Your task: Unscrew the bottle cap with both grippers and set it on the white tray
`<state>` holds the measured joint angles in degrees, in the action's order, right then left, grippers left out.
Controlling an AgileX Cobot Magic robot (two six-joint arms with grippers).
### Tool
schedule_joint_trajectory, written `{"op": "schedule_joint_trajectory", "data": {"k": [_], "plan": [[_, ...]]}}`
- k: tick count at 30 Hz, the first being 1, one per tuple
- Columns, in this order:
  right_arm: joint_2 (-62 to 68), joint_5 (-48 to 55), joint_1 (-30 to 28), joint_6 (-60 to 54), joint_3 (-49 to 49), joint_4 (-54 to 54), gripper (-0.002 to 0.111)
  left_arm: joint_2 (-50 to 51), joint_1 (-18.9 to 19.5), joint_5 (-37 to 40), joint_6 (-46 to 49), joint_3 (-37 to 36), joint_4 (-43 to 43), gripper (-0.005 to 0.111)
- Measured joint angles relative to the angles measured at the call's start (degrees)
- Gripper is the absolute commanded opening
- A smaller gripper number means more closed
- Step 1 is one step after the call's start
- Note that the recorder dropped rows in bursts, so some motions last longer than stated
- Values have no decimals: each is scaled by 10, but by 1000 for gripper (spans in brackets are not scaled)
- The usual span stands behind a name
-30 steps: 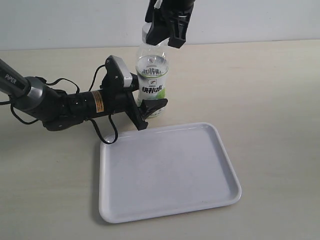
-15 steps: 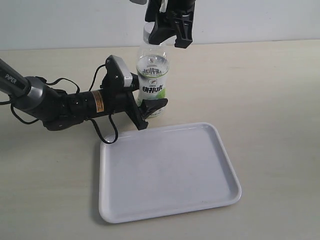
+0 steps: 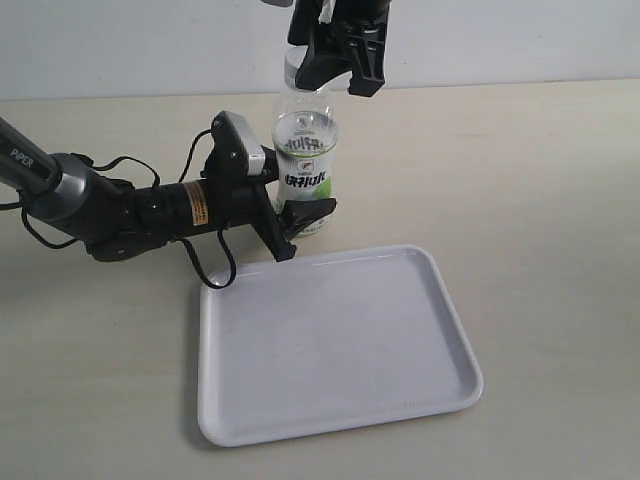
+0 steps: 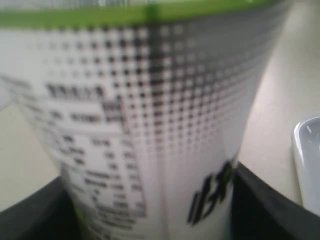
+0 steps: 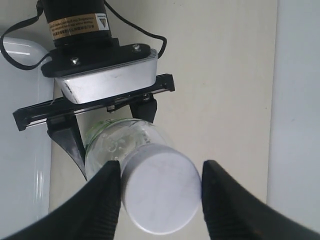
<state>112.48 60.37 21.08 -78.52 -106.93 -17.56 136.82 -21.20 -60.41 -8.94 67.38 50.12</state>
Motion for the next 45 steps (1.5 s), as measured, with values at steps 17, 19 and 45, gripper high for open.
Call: {"op": "schedule_joint_trajectory", "data": {"k": [17,19,45], "plan": [[2,0,0,63,0,0,46,0,-1,0,-1,0,1,0],[2,-1,0,73,0,0,49,0,-1,0,-2,0,1,0],[-16,-25,0,609,0,53,64,0,-1,0,-2,0,1,0]]}}
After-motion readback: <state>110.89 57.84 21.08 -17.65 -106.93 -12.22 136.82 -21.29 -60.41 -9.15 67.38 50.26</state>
